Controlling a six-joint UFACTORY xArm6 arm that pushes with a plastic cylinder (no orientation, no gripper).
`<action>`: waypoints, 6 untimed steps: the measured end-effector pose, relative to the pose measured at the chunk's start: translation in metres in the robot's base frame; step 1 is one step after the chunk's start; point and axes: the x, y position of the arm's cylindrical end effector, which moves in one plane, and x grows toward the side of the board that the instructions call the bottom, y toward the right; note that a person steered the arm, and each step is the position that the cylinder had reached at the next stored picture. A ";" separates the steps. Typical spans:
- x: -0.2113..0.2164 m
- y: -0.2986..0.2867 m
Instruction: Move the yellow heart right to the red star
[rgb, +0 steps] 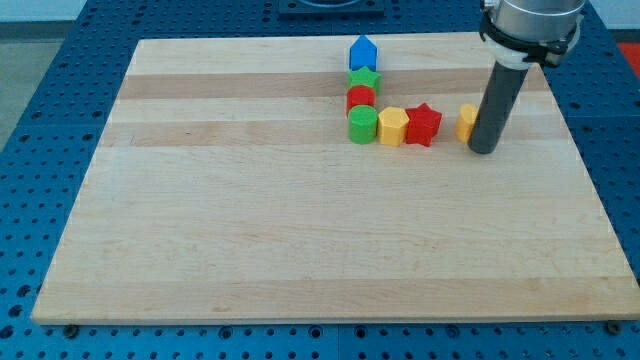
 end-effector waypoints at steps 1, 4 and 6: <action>0.011 0.001; -0.007 0.049; -0.013 0.052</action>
